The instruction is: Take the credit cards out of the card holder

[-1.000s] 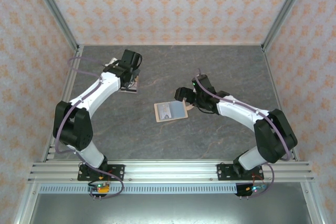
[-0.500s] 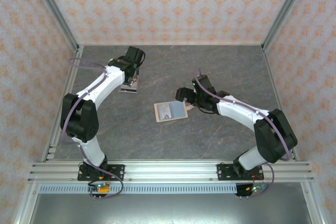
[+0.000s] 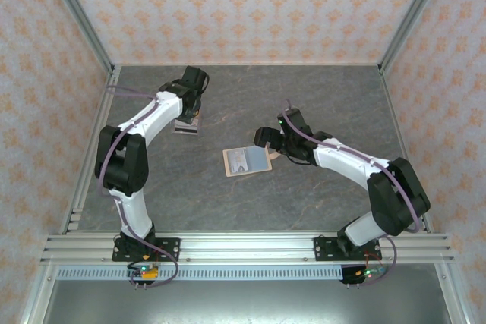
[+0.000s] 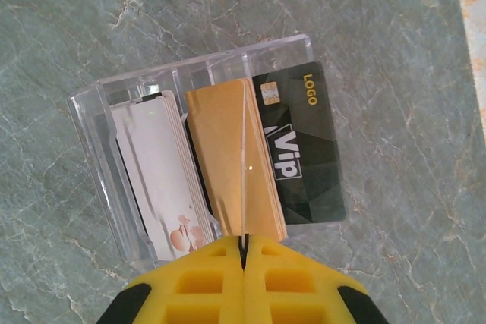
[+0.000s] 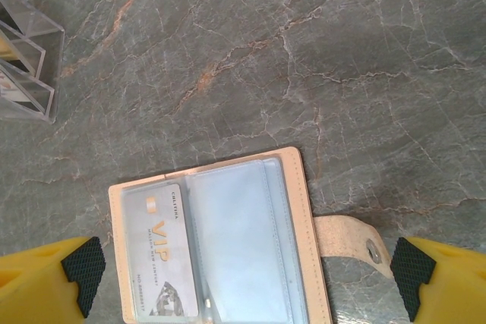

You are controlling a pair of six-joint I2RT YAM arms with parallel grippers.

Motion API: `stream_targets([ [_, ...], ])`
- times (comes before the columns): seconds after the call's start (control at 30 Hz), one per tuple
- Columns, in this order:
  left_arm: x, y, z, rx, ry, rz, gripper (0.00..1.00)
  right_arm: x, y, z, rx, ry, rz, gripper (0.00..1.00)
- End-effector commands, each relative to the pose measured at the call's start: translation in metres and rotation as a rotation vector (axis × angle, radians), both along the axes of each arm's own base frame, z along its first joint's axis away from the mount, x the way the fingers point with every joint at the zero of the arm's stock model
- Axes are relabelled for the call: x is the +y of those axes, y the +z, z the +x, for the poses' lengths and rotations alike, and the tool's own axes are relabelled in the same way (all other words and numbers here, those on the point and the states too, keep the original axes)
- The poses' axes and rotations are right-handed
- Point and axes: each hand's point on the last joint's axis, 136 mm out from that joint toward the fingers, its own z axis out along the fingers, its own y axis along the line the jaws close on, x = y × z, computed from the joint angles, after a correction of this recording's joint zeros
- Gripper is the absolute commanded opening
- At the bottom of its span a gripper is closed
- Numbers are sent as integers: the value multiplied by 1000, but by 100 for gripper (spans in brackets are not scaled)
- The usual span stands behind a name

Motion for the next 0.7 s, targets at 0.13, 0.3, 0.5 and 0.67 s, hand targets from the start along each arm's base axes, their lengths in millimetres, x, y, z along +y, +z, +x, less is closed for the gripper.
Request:
stream_targets([
  [0.13,1,-2,9,-16,42,-40,0,-6,8,1,-11,-23,-1,99],
  [0.3,-2,-8,15,-34,40,-103,0,-6,8,0,-8,-25,1,99],
  [0.5,-3,-22,19,-4,33,-130,4,-5,8,1,-7,-24,2,99],
  [0.67,0,-24,20,-7,37,-131,12,-4,9,1,-6,-26,6,99],
])
